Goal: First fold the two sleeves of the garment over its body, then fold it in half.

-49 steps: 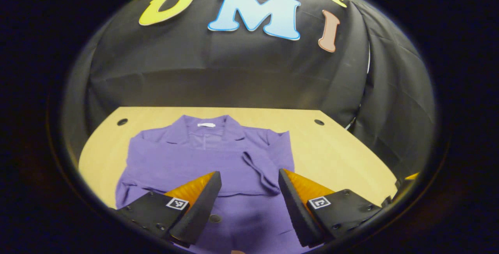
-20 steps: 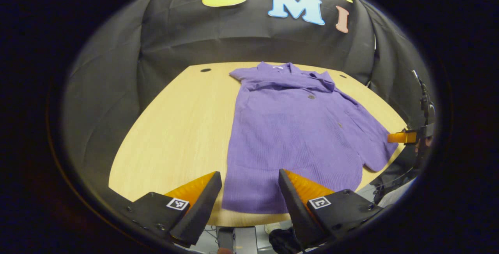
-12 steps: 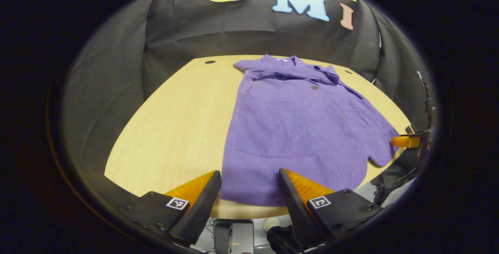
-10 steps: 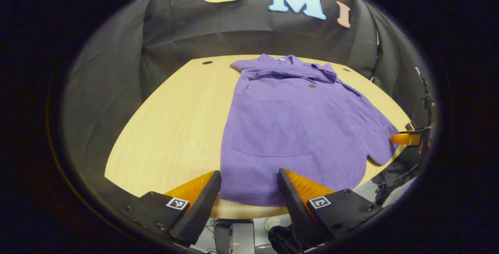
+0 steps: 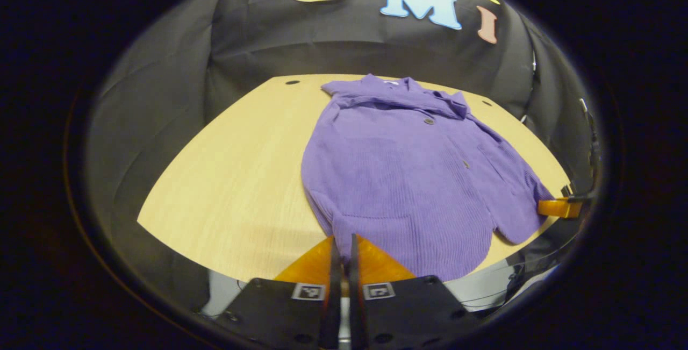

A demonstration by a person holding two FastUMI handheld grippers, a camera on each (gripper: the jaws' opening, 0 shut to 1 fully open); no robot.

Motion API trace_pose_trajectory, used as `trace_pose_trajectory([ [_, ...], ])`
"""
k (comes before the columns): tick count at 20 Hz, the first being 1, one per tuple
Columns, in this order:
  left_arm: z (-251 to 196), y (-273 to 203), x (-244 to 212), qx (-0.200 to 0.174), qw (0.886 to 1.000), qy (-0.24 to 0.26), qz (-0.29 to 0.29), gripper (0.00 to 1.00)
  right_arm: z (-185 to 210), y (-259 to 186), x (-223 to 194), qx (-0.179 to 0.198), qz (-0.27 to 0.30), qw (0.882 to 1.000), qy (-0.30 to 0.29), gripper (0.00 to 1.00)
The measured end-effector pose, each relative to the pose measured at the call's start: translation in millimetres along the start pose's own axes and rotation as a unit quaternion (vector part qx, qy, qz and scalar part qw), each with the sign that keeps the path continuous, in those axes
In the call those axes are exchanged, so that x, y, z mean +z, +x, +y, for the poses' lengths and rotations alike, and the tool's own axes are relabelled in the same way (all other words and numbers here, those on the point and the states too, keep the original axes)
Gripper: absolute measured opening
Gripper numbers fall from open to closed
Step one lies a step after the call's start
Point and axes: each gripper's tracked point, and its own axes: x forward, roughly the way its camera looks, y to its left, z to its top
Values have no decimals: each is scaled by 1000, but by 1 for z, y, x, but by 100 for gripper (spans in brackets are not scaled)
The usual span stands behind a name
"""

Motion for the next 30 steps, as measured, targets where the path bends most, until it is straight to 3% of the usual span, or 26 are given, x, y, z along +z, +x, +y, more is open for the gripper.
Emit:
trace_pose_trajectory([
  [6, -11, -18, 40, 12, 998, -52, -37, 9, 6, -25, 36, 72, -45, 996, 11, 4],
  [9, -19, -29, 88, 6, 995, -69, -74, 9, 4, -41, 79, 89, -82, 993, 13, 4],
  [12, -29, -28, 132, -6, 993, -56, -101, 9, 2, -48, 132, 97, -122, 988, 17, 4],
  [20, -45, 11, 253, -67, 985, -34, -154, 10, 6, -31, 238, 56, -172, 983, -1, 4],
  [30, -27, 97, 364, -80, 980, -57, -173, 10, 11, 29, 337, 24, -183, 983, 7, 4],
])
